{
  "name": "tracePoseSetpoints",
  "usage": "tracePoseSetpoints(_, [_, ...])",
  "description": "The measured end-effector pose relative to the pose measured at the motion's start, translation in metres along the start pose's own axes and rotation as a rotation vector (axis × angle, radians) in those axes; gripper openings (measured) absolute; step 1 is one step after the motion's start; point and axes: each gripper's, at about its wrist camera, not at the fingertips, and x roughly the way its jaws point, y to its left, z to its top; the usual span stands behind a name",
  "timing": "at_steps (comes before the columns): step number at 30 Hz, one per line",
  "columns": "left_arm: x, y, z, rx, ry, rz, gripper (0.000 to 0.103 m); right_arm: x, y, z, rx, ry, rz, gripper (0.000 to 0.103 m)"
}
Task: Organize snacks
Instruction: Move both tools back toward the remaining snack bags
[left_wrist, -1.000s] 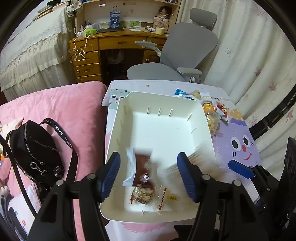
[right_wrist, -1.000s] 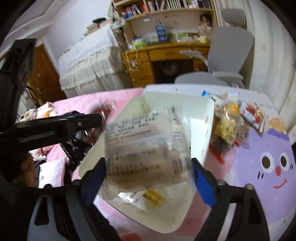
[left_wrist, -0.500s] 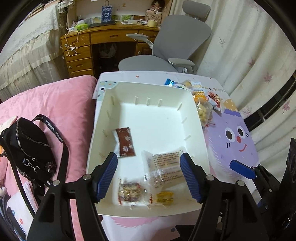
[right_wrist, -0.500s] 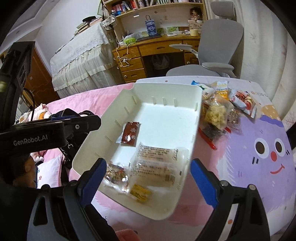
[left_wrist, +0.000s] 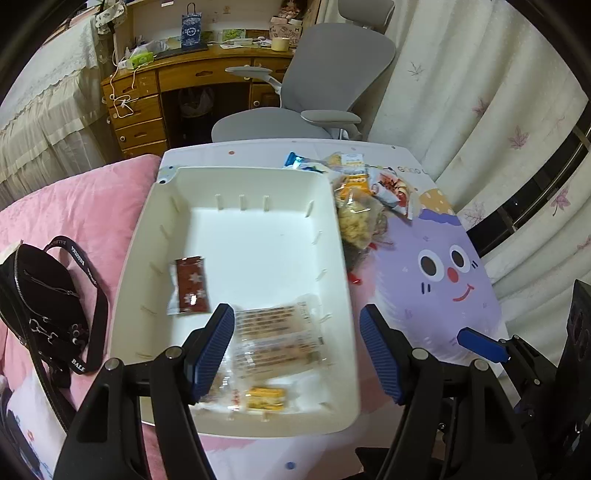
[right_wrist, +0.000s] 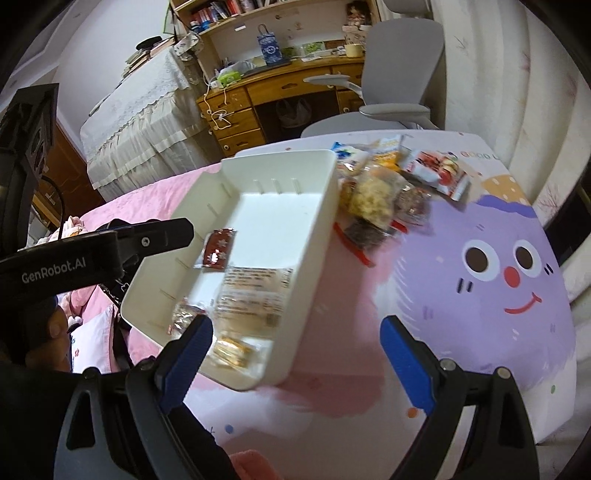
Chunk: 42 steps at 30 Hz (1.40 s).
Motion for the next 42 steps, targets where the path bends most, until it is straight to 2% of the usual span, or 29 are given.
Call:
tracePoseSetpoints(12, [0.015, -0.073, 0.011, -0.105, -0.018, 0.03, 0.069, -0.02, -0.083, 0.019, -0.034, 0.044, 0.054, 0.092])
tracePoseSetpoints(20, [0.039, -0.119, 0.008, -0.192, 0.007, 0.056, 0.071, -0.027, -0.133, 0.026, -0.094, 0.08, 0.091, 0.092])
tracePoseSetpoints(24, [0.053, -0.137, 0.01, -0.249, 0.036, 0.077, 0.074, -0.027, -0.159, 0.027, -0.112, 0.107, 0.103, 0.088])
tracePoseSetpoints(31, [0.07, -0.148, 0.021, -0.367, 0.057, 0.113, 0.075, -0.02, -0.195, 0.03, -0.079, 0.128, 0.095, 0.088])
tracePoseSetpoints(36, [0.081, -0.142, 0.032, -0.501, 0.015, 0.129, 0.075, -0.015, -0.214, 0.042, -0.049, 0.102, 0.1, 0.088])
tracePoseSetpoints(42, [0.103, -0.131, 0.049, -0.615, 0.024, 0.121, 0.075, -0.012, -0.224, 0.069, -0.073, 0.053, 0.091, 0.088])
